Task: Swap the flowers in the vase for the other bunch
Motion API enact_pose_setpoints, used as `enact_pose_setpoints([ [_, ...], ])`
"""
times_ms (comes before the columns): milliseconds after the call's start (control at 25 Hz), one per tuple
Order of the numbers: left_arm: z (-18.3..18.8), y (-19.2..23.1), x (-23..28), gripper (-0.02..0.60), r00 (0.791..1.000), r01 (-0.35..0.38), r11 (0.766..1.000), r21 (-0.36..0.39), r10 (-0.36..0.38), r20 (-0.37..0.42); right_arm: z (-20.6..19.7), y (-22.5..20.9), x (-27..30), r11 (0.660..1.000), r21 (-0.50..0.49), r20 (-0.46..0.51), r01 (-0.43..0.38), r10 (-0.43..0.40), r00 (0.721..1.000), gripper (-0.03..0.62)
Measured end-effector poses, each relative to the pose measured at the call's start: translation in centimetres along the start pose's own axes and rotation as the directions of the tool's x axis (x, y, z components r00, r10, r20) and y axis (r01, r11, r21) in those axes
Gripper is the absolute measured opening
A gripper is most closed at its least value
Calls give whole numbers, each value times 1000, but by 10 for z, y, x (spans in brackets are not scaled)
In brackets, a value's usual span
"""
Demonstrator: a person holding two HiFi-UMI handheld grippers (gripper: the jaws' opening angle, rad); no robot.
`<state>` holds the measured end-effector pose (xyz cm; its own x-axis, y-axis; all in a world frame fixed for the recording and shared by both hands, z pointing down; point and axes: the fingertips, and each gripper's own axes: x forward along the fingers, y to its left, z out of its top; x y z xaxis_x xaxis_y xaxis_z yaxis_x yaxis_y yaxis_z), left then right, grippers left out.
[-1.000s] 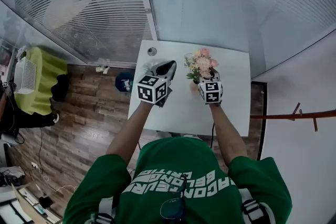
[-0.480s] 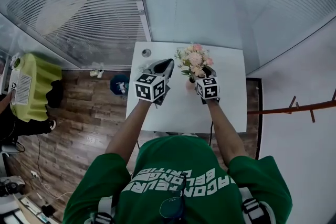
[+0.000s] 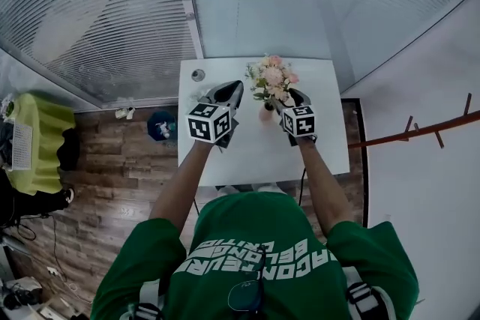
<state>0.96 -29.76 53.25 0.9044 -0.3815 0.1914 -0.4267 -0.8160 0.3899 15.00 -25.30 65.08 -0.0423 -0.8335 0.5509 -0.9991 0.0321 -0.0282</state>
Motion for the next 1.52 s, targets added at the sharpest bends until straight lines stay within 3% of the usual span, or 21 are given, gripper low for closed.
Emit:
enact_pose_setpoints([
  [240,-6,2,-11,2,1000,24,1000,8,-24,-14,6,1,-26,999,5,32,43,-44,999,254],
  [400,10,-2,-14,2,1000,18,1000,11,-18,-7,24,-2,-48,999,3,49,47,-47,998,253],
  [640,52,-27,-12,2,1000,-25,1000,-4,25,19,66,-20,-90,999,-20,49,27,-26,998,253],
  [840,49,-46,-13,2,995,-93,995,-23,94,31,72,-36,-112,999,-30,58,-12,14,998,249],
  [1240,19,-84,-11,2,980,-200,980,-7,200,19,68,-61,-153,995,-63,128,-75,83,988,47],
  [1520,1,-115,-16,2,973,-228,974,3,228,17,63,-70,-180,992,-83,151,-100,112,982,14],
])
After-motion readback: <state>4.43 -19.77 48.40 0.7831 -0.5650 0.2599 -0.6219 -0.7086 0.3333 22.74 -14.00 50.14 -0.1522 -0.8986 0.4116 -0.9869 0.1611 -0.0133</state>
